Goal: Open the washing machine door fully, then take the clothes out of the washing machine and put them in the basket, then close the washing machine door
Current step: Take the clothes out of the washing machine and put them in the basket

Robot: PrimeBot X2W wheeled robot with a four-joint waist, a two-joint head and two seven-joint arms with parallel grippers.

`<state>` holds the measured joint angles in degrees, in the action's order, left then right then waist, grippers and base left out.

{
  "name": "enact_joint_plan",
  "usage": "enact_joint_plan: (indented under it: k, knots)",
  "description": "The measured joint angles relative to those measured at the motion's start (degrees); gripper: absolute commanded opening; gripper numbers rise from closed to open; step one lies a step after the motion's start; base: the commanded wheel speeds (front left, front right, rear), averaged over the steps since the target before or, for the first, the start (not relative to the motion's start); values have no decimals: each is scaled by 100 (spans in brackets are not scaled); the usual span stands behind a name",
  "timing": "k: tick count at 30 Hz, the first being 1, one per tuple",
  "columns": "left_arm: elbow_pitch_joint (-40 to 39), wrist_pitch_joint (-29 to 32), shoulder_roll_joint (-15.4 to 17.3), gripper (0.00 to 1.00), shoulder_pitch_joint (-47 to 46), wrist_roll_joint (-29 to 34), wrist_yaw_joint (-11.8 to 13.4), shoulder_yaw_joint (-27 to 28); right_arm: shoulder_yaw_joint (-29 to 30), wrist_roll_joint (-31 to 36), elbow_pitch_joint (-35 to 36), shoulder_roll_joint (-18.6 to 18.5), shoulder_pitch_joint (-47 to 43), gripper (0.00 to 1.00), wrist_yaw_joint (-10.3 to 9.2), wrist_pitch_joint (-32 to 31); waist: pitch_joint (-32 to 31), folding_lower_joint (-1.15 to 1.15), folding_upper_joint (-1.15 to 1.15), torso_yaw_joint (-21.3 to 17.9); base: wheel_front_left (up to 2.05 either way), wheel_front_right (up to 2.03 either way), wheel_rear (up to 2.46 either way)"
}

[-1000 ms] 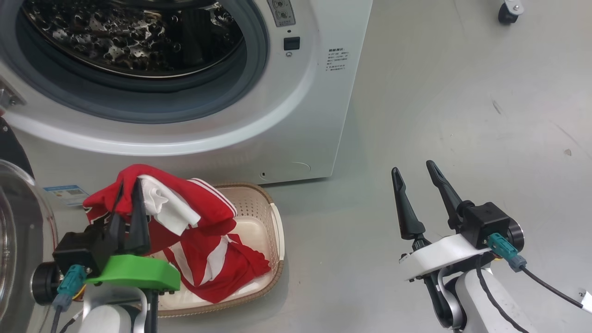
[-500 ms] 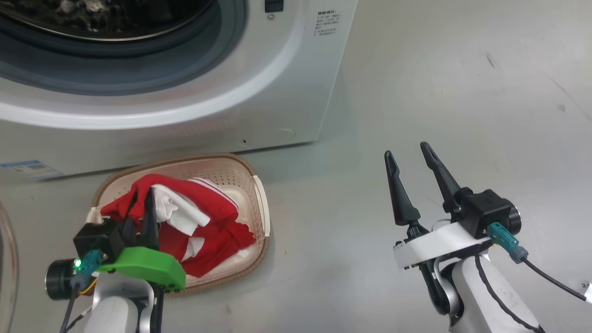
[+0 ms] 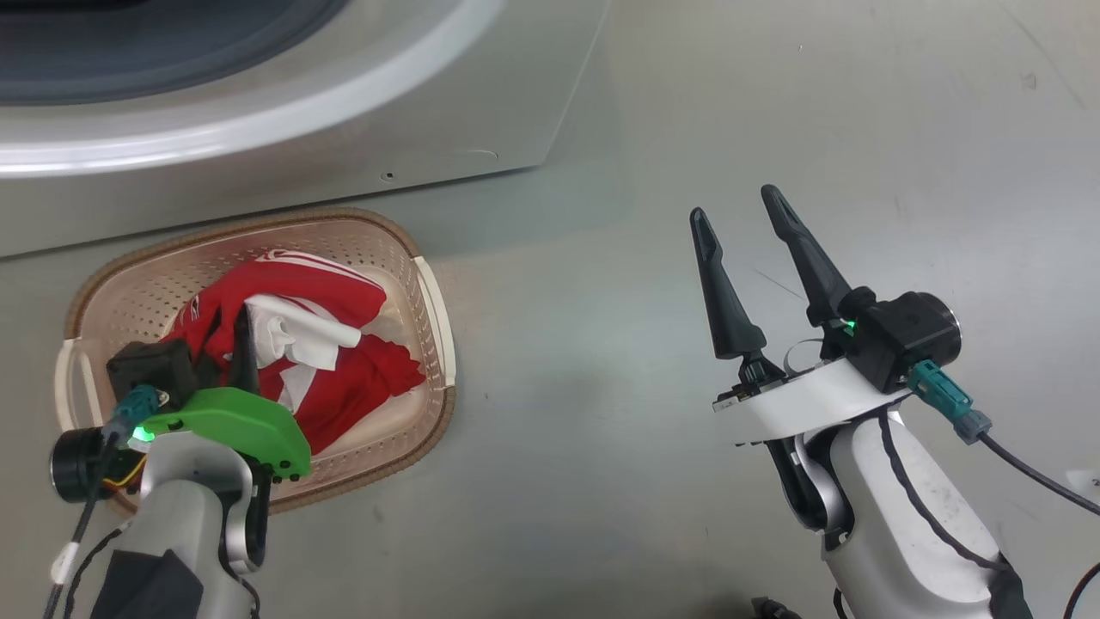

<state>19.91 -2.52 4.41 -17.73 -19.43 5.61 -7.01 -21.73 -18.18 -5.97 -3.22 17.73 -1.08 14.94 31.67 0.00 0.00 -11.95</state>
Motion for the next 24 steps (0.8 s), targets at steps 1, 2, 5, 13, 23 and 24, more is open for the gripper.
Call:
enact_joint_plan:
  k: [1, 2, 5, 13, 23, 24]
  knots:
    - [81, 10, 20, 0, -67, 1, -13, 11, -8, -23, 18, 0, 51, 100, 0, 0, 76, 0, 0, -30, 0, 0, 0]
    - [169, 53, 38, 0, -140, 1, -14, 21, -13, -56, 42, 1, 97, 100, 0, 0, 151, 0, 0, -59, 0, 0, 0]
    - [432, 116, 67, 0, -359, -38, -44, 73, -55, -159, 101, 1, 210, 100, -1, 0, 371, 0, 0, -151, 0, 0, 0]
    - [1139, 158, 124, 0, -784, -135, -64, 241, -133, -300, 134, 3, 434, 100, -15, 0, 833, 0, 0, -375, 0, 0, 0]
    - [2019, 196, 119, 0, -1058, -370, -65, 422, -174, -350, 92, 3, 568, 100, -58, 0, 1031, 0, 0, -483, 0, 0, 0]
    - [2094, 194, 122, 0, -1083, -383, -65, 436, -185, -353, 82, 3, 583, 100, -58, 0, 1030, 0, 0, -483, 0, 0, 0]
